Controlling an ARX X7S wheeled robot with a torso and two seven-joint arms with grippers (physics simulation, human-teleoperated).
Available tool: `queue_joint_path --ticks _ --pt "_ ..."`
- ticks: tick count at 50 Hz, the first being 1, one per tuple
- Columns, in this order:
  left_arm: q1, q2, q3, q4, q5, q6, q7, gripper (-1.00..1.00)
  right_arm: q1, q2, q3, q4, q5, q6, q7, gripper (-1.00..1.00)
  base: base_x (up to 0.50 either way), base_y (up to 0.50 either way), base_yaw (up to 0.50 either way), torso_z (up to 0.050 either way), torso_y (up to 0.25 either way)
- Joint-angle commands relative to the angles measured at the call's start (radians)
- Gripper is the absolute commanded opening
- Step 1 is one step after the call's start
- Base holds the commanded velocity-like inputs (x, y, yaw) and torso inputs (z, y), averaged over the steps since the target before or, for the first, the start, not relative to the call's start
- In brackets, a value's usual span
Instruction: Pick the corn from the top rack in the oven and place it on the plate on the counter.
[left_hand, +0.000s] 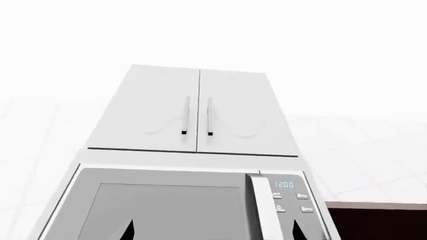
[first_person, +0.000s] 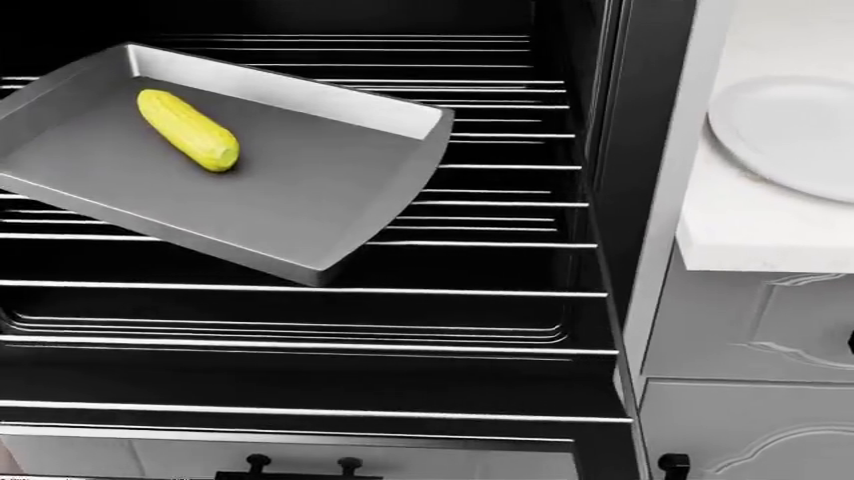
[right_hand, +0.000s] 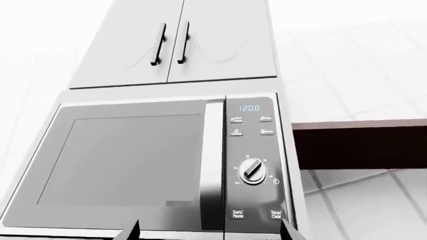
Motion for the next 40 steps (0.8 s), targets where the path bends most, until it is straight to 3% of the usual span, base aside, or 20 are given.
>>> queue_joint_path --ticks 1,20,30,33,40 --pt "-0.008 -0.003 0.017 -0.001 0.005 0.008 -0.004 1.0 0.019 0.011 -0.047 -0.002 -0.003 0.04 0.017 1.0 0.07 0.0 0.5 0.0 0.0" --pt "-0.01 -0.027 0.045 0.006 0.018 0.037 -0.016 1.0 0.019 0.0 -0.05 -0.014 0.008 0.017 0.008 1.0 0.1 0.01 0.49 0.0 0.0" --pt "-0.043 -0.02 0.062 0.0 0.004 0.039 -0.024 1.0 0.012 -0.006 -0.062 0.022 0.021 0.013 -0.028 1.0 0.0 0.0 0.0 0.0 0.0" --pt "-0.046 -0.019 0.065 -0.001 0.005 0.042 -0.024 1.0 0.021 0.003 -0.079 0.076 0.045 0.018 -0.03 1.0 0.0 0.0 0.0 0.0 0.0" --pt "-0.044 -0.041 0.095 0.012 0.019 0.075 -0.049 1.0 0.103 -0.051 -0.132 0.348 0.042 0.052 -0.206 1.0 0.0 0.0 0.0 0.0 0.0"
